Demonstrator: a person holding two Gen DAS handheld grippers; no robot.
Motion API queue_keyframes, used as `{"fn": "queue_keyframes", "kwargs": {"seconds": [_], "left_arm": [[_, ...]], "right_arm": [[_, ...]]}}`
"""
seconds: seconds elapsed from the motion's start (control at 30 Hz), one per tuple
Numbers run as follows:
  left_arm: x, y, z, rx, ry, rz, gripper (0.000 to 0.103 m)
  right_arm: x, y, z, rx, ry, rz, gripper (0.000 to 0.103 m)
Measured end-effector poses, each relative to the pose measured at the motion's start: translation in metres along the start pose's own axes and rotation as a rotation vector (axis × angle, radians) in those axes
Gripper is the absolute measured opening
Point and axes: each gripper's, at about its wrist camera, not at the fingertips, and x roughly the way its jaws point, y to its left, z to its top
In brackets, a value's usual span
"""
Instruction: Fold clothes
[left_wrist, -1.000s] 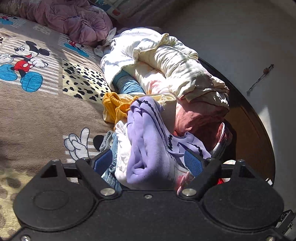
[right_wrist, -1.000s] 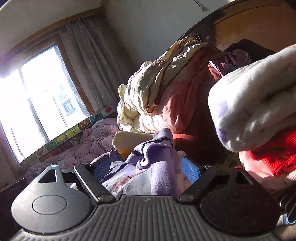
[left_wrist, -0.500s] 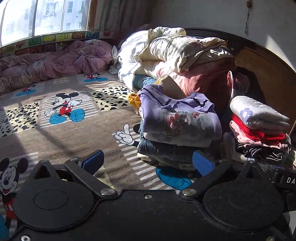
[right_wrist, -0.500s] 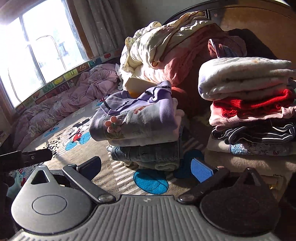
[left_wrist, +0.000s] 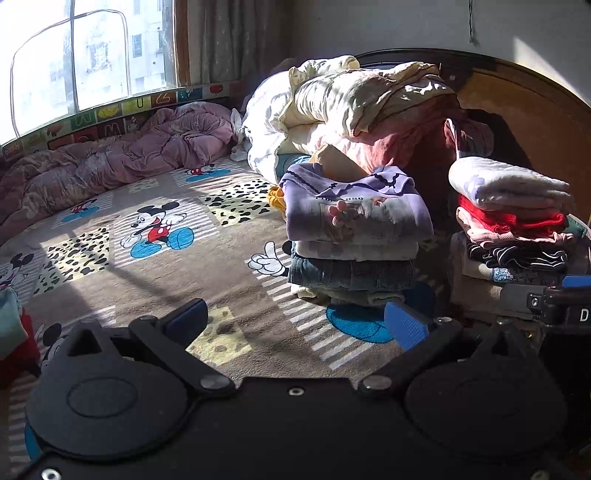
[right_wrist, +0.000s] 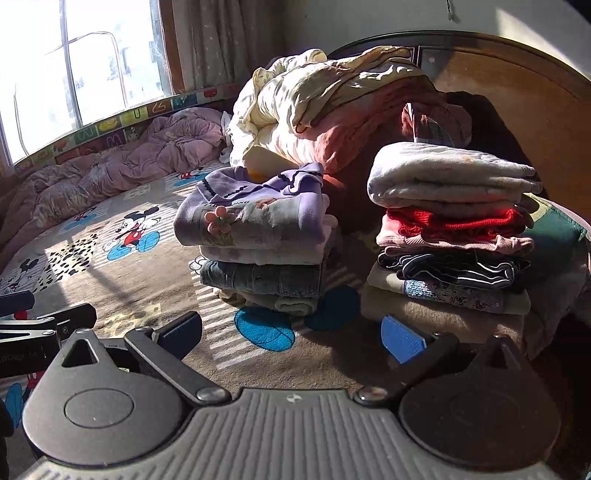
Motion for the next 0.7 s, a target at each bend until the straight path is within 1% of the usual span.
{"fn": "queue_keyframes", "kwargs": {"seconds": [0.27, 0.43, 0.63, 0.7], "left_arm": [[-0.015, -0.003, -0.001, -0.032, -0.031, -0.016, 0.103], [-0.019, -0.003, -0.002, -0.02, -0.046, 0.013, 0.103], [-0.027, -0.006, -0.003, -0.001, -0.056, -0.007, 0.103], [-0.029, -0.009, -0.004, 0.003, -0.044, -0.017, 0.103]], "right_arm": [[-0.007, 0.008, -0.011, -0.006, 0.007, -0.016, 0.102], [-0.012, 0.015, -0.012, -0.018, 0.003, -0.015, 0.102], [-0.02, 0.019, -0.011, -0.02, -0.016, -0.011, 0.102], [-0.023, 0.019, -0.012, -0.019, -0.018, -0.008, 0.102]]}}
